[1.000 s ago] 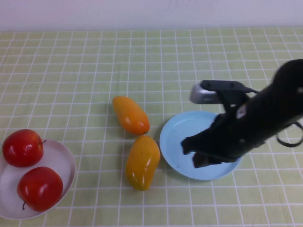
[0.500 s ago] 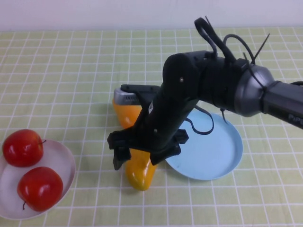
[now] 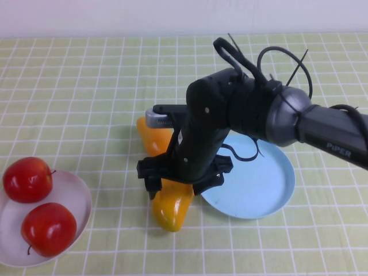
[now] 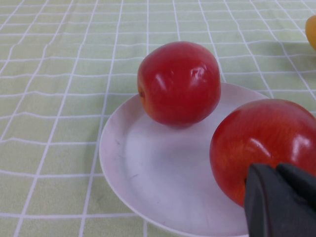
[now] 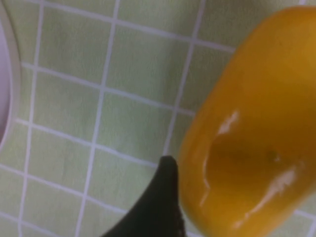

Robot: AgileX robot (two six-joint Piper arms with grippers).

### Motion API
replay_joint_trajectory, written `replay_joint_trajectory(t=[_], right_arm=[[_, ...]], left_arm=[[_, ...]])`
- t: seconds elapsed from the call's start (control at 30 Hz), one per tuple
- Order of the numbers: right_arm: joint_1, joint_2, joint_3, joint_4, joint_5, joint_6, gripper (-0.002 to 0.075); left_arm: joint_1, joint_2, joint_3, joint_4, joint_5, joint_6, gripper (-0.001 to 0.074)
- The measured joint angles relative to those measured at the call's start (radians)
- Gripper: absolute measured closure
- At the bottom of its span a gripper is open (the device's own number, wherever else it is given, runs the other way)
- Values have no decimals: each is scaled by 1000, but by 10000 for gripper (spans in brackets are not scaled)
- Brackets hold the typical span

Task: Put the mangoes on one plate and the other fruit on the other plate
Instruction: Put another type of fruit in the right plate

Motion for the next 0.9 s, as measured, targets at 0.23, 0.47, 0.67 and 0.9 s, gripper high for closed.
replay_joint_trajectory(t=[0.23, 0.47, 0.67, 0.9], right_arm=[[0, 59, -43, -2, -15, 2, 45], [0, 160, -143, -14, 35, -5, 46], [0, 189, -168, -24, 75, -38, 134], [0, 184, -188, -50, 147, -43, 178]], left_arm=[[0, 0, 0, 0, 0, 0, 737], [0, 0, 0, 0, 0, 0, 737], [0, 0, 0, 0, 0, 0, 737], [0, 0, 0, 0, 0, 0, 737]])
